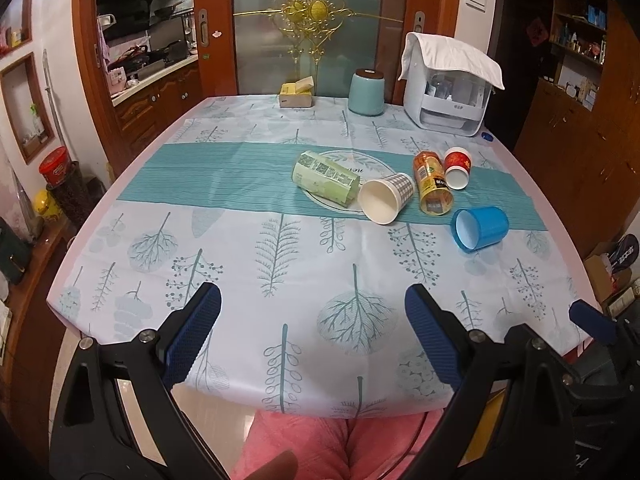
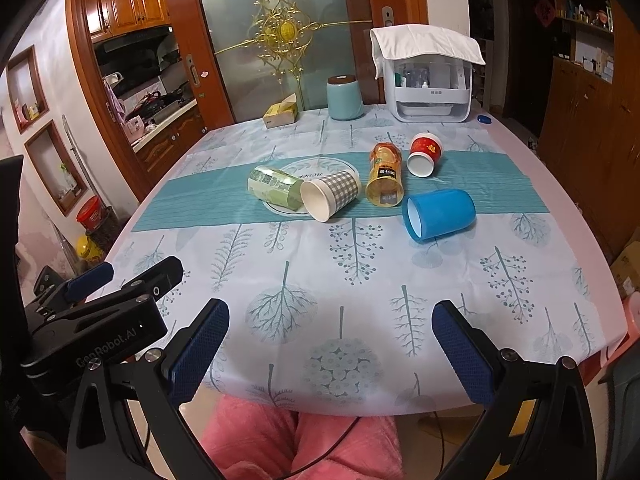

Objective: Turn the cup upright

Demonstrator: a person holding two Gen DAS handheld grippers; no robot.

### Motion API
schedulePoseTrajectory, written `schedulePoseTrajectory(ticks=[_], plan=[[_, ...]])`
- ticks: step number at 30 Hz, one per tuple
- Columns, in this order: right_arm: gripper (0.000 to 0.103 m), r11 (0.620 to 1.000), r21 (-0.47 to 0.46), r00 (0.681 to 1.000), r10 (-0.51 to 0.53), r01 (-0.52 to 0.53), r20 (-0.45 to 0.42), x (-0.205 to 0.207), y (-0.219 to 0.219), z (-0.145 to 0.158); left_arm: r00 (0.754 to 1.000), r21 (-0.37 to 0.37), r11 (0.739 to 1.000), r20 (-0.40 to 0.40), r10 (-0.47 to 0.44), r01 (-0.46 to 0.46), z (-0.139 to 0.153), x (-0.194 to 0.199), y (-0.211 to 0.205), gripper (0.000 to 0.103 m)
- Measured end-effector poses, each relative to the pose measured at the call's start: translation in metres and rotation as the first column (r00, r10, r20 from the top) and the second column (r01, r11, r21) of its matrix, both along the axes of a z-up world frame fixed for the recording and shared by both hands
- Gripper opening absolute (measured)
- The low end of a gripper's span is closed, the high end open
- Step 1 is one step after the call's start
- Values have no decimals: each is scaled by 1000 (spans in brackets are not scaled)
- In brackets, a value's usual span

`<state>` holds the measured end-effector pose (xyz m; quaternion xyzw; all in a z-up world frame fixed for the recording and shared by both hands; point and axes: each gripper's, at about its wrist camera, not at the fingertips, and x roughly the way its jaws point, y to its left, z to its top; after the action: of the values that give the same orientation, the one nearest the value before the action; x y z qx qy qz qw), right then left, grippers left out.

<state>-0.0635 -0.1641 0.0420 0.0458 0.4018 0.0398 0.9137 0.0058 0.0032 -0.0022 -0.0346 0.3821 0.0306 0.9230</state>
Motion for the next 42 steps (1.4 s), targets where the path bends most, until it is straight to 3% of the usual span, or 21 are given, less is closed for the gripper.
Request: schedulePoseTrajectory(ticks=[5,9,12,15,20,23,27,30,34,36,39,40,42], plan=[[103,1000,17,1000,-2,2,-3,4,-3,-5,1000,18,1000,-5,0,0,-3,7,-2,92],[103,996,92,1000,5,-7,22,12,-9,-11,999,-17,999,-14,-33,33,-5,17,4,92],[102,992,128,999,20,-23,26,22,-14,-15,999,-2,999,-6,-41,41,-8,26,9,92],[102,988,151,1000,10,-13,25,35,-23,-21,995,-39,996,-61,-79,77,-20,46,19,92],[100,980,199,1000,-1,5,-23,66,-39,-40,968,-90,988,-208,-142,126,-54,88,31,87],[93,978,206,998,5,7,-59,87,-46,-58,953,-62,987,-259,-159,148,-71,113,33,87],[91,983,184,995,18,1,-101,115,-49,-88,918,74,969,-345,-196,235,-91,154,28,87],[90,986,165,990,26,-3,-136,134,-51,-112,904,228,926,-378,-202,302,-103,182,20,74],[90,990,139,981,16,12,-195,155,-57,-143,859,341,845,-454,-235,411,-119,213,10,74],[90,991,131,977,10,18,-211,161,-58,-153,839,395,790,-478,-261,470,-126,225,4,74],[90,990,142,967,13,24,-255,170,-59,-166,803,464,671,-466,-371,579,-130,234,-10,74],[90,989,149,964,14,26,-265,170,-58,-167,790,499,619,-460,-405,607,-131,237,-15,74],[90,987,158,957,21,26,-290,175,-58,-174,770,538,550,-455,-448,638,-131,242,-22,74]])
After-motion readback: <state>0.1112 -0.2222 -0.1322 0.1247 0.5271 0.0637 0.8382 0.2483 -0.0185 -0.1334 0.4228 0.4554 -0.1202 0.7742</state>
